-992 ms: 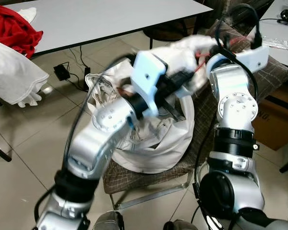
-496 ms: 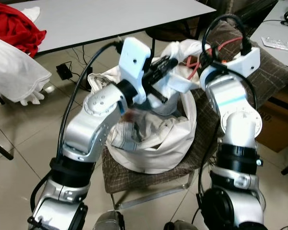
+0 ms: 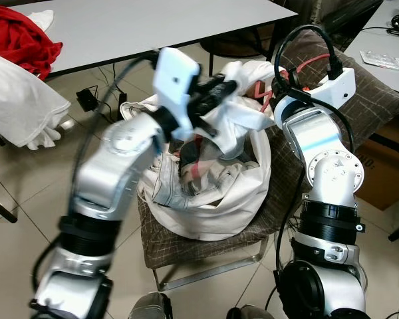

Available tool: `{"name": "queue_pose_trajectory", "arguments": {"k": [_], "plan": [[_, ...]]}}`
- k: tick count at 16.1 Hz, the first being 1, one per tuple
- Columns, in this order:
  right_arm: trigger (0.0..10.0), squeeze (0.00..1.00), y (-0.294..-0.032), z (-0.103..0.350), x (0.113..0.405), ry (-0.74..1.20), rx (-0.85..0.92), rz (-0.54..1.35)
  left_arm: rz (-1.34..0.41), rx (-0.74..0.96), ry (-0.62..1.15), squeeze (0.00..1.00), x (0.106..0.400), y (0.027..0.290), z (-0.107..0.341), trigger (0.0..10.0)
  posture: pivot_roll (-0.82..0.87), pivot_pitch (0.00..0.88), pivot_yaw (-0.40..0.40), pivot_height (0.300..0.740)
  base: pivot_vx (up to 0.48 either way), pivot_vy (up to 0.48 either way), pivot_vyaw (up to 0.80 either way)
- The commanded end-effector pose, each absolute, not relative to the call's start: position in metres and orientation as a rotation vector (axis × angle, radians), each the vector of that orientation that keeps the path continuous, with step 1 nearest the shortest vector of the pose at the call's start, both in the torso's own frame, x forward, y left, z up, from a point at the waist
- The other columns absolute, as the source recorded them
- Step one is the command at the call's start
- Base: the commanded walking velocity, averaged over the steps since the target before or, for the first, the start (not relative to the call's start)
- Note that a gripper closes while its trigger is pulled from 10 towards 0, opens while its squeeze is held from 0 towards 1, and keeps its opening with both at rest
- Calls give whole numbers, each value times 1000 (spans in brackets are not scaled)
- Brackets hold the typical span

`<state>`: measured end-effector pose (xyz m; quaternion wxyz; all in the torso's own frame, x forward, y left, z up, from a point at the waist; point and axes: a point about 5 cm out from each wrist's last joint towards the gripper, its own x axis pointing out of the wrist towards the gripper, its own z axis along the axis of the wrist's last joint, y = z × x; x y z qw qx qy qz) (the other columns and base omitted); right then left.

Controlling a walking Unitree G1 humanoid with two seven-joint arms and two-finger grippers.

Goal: Hang hanger

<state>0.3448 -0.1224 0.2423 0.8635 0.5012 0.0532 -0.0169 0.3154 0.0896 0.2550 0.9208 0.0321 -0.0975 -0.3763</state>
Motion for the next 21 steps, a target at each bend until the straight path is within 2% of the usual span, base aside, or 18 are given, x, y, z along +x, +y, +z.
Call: {"name": "queue_pose_trajectory", "arguments": {"k": [1,6,7,9,10,11,12,13,15,21], "plan": [[10000,0,-123,246,343,95,1053,-26,-772,65,-209,1000,315,93,261,10000,-15,34,-4,740,0,0,0],[10000,0,-127,247,345,88,1014,-18,-776,19,-66,1000,316,105,253,10000,-11,36,-7,740,0,0,0],[10000,0,-128,252,344,64,902,47,-652,3,-118,0,325,120,262,10000,-16,36,-4,740,0,0,0],[10000,0,-130,274,337,-48,576,229,-392,13,-228,0,336,156,284,10000,-19,36,-8,740,0,0,0],[10000,0,-132,294,328,-137,467,351,-285,67,-266,0,337,180,294,10000,-19,38,-11,740,0,0,0],[10000,0,-134,310,318,-199,402,451,-221,111,-269,0,336,198,298,10000,-19,38,-14,740,0,0,0],[10000,0,-134,316,314,-220,377,489,-204,126,-263,0,336,205,298,10000,-19,38,-14,740,0,0,0],[10000,0,-133,331,296,-255,303,653,-183,171,-221,0,332,213,294,10000,-14,44,-22,740,0,0,0],[10000,0,-136,335,284,-243,176,740,-204,178,-145,0,321,210,274,10000,-14,47,-22,740,0,0,0],[10000,0,-134,335,269,-218,166,814,-234,199,-67,0,300,198,249,10000,-26,49,-18,740,-221,0,0]]}}
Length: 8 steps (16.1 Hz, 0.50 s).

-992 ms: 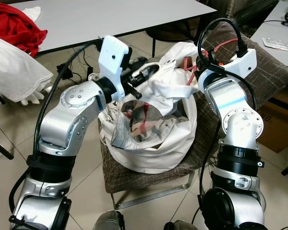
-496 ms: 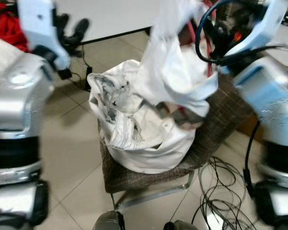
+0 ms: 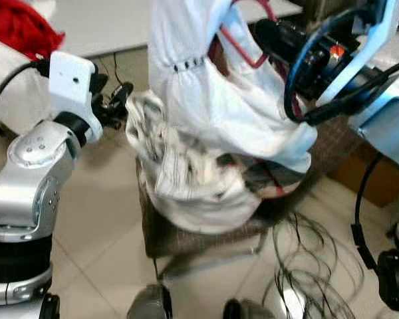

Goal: Hang hanger

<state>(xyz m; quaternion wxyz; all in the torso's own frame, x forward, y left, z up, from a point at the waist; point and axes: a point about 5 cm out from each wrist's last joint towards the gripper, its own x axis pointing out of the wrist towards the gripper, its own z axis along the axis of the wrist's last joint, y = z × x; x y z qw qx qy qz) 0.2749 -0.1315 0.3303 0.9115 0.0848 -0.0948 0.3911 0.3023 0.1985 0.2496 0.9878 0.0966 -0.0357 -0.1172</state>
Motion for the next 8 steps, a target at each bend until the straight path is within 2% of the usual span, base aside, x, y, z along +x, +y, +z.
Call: {"name": "queue_pose_trajectory", "arguments": {"k": [1,4,7,8], "plan": [[10000,0,-133,338,267,-235,163,830,-227,209,-67,0,299,201,251,10000,-25,51,-23,740,-262,0,0],[10000,0,-134,347,265,-282,177,823,-216,222,-66,0,297,203,253,10000,-21,51,-30,740,-262,0,0],[10000,0,-134,374,261,-446,277,822,-210,233,-60,0,293,205,252,10000,-19,52,-38,740,-249,0,0],[10000,0,-135,385,257,-507,321,847,-202,237,-62,0,292,207,252,10000,-18,52,-42,740,0,0,0]]}}
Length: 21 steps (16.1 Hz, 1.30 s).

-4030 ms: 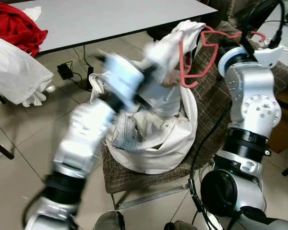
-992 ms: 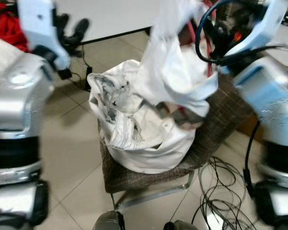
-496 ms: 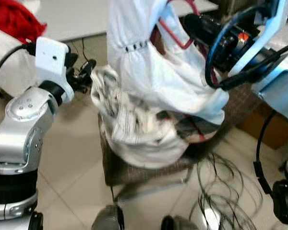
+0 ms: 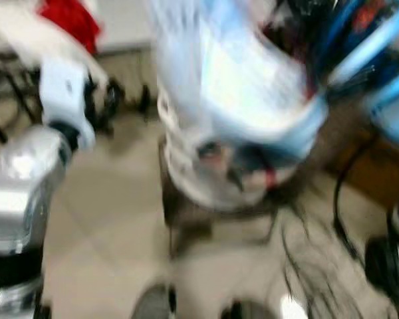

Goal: Hang hanger

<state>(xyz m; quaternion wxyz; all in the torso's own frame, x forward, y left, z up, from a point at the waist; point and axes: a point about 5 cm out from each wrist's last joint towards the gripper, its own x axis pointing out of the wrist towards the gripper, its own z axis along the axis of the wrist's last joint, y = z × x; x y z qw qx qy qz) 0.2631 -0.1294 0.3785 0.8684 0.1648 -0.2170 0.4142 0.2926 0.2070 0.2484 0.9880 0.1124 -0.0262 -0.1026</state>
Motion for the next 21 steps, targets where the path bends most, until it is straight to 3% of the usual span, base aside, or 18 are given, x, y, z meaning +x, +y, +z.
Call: {"name": "queue_pose_trajectory", "arguments": {"k": [1,4,5,9,10,11,13,14,17,21], "plan": [[10000,0,-138,400,250,-595,403,901,-179,242,-66,0,292,212,254,10000,-18,55,-44,740,0,0,0],[10000,0,-136,412,233,-649,540,1092,-70,240,-79,0,292,230,258,10000,-15,63,-54,740,0,0,0],[10000,0,-132,402,228,-579,495,1169,2,253,-83,0,291,244,260,10000,-17,66,-59,740,0,0,0],[10000,0,-120,338,238,-222,177,1120,264,338,-104,0,282,292,274,10000,-13,75,-61,740,0,0,0],[10000,0,-116,302,248,-74,-66,1019,336,338,-112,0,278,307,280,10000,-14,77,-61,740,0,0,0],[10000,0,-117,268,261,20,-243,897,283,311,-77,0,277,306,276,10000,-7,77,-62,740,0,0,0],[10000,0,-119,264,274,-23,-220,762,126,303,26,0,277,288,255,10000,-2,78,-62,740,0,0,0],[10000,0,-117,278,283,-123,-94,673,-51,339,143,0,271,263,226,10000,-4,79,-61,740,0,0,0],[10000,0,-118,309,287,-330,104,634,-190,257,309,0,254,231,171,10000,-7,75,-60,740,0,0,0],[10000,0,-138,335,294,-471,277,518,-24,210,462,0,240,265,133,10000,-12,67,-60,740,0,0,0]]}}
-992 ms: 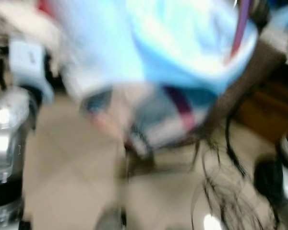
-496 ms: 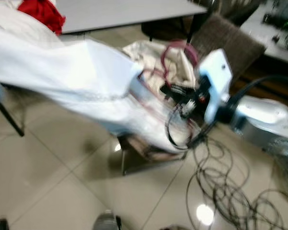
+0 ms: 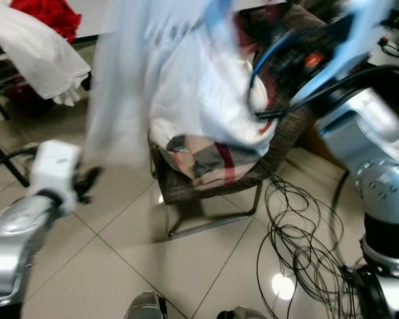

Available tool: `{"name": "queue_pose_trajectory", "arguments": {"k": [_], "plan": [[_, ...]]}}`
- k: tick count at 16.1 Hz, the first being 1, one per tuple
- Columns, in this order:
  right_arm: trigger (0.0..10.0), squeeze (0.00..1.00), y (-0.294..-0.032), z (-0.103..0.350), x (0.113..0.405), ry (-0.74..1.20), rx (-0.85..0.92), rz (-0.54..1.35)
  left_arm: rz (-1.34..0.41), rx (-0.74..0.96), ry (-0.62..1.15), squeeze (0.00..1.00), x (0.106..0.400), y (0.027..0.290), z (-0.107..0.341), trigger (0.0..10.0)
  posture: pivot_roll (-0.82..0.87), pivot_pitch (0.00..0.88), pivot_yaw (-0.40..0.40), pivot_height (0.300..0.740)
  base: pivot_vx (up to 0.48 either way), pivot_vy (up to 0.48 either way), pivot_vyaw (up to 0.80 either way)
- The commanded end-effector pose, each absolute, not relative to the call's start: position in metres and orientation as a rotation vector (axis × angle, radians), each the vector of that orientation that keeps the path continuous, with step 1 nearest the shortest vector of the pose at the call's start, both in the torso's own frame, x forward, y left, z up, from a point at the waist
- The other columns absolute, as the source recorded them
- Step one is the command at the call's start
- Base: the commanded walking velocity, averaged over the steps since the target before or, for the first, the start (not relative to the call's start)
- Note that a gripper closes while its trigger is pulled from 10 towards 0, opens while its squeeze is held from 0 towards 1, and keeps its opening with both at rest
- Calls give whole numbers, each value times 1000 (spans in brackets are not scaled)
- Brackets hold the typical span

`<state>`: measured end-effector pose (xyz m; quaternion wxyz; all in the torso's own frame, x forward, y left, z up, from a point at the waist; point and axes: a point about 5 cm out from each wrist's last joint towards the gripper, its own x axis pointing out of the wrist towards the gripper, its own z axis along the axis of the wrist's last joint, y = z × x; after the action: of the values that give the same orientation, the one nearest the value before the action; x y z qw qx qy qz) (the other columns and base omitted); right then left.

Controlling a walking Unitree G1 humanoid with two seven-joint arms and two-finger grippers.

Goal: Hang hanger

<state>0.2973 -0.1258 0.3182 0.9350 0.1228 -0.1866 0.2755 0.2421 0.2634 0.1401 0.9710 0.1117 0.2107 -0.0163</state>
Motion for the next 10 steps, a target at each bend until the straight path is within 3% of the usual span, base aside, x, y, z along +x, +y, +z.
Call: {"name": "queue_pose_trajectory", "arguments": {"k": [1,3,5,7,8,10], "plan": [[10000,0,-143,341,297,-488,326,507,-94,233,524,0,231,262,121,10000,-15,67,-61,740,0,0,0],[10000,0,-142,335,300,-442,214,532,-264,239,503,0,223,242,123,10000,-15,66,-61,740,0,0,0],[10000,0,-137,309,303,-309,83,611,-450,191,285,0,227,218,152,10000,-13,65,-64,740,0,0,0],[10000,0,-135,297,300,-261,-2,667,-481,178,226,0,229,214,164,10000,-12,64,-69,740,0,0,0],[10000,0,-134,279,289,-183,-131,806,-542,144,109,0,234,211,194,10000,-14,64,-70,740,0,0,0],[10000,0,-136,267,274,-98,-168,941,-705,100,-10,0,232,205,240,10000,-12,61,-69,740,0,0,0]]}}
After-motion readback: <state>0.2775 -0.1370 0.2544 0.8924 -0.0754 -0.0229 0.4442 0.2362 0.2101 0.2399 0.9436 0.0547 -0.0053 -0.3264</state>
